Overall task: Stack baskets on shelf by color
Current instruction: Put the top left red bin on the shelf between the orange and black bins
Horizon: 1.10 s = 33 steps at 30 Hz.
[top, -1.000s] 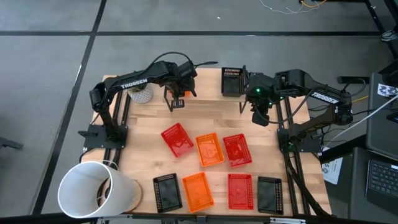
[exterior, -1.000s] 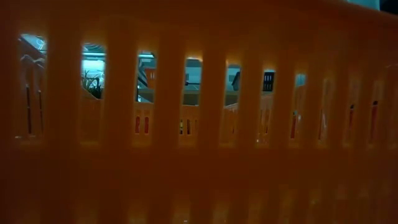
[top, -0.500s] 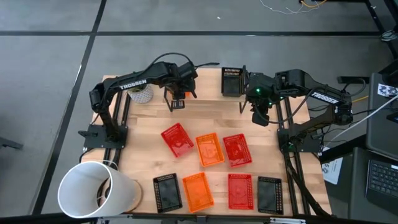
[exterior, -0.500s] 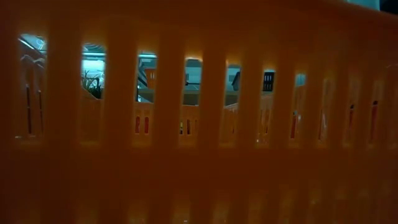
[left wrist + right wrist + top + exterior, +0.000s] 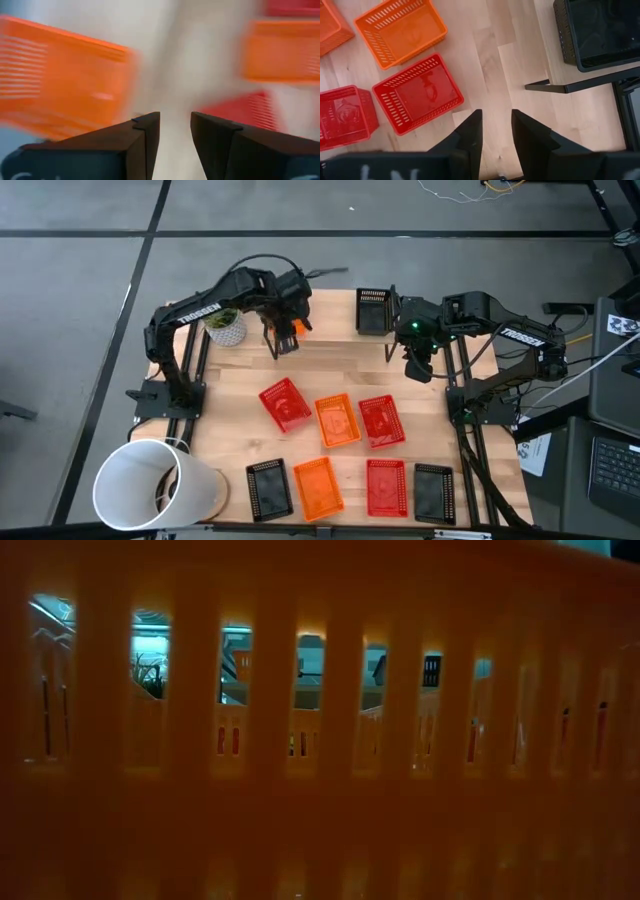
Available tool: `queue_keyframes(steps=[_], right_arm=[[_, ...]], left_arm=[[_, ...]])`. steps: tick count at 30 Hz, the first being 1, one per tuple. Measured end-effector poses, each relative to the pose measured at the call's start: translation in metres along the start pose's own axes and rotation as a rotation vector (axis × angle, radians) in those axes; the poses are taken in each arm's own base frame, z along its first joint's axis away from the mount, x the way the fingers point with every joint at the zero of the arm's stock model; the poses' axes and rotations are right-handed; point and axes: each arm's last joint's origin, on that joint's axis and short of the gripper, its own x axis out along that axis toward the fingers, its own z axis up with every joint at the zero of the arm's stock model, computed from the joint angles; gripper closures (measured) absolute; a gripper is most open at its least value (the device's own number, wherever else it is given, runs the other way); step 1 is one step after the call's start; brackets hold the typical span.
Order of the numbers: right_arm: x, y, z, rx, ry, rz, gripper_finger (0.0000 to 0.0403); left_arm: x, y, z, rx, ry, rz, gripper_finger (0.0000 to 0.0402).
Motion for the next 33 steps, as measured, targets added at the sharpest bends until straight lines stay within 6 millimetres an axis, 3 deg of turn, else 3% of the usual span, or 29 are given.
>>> queue_keyframes(steps=[4, 9, 19, 24, 33], right_arm=[[0.0, 0.0, 0.0, 0.014, 0.0, 0.0, 0.03], [0.0, 0.002, 0.0, 0.026, 0.0, 0.003, 0.03], [0.0, 0.008, -0.003, -0.048, 0.021, 0.011, 0.03], [0.0, 0.008, -0.003, -0.059, 0.021, 0.012, 0.03], [0.0, 0.008, -0.003, -0.059, 0.021, 0.012, 0.03]], left_arm=[[0.004, -0.03, -0.001, -0.003, 0.021, -0.204, 0.0299], [0.025, -0.076, -0.005, 0.046, 0.042, -0.211, 0.0301], [0.105, -0.148, -0.05, -0.059, 0.094, -0.129, 0.0302], [0.135, -0.161, -0.066, -0.145, 0.057, -0.158, 0.0302], [0.155, -0.172, -0.091, -0.206, 0.107, -0.148, 0.0302]])
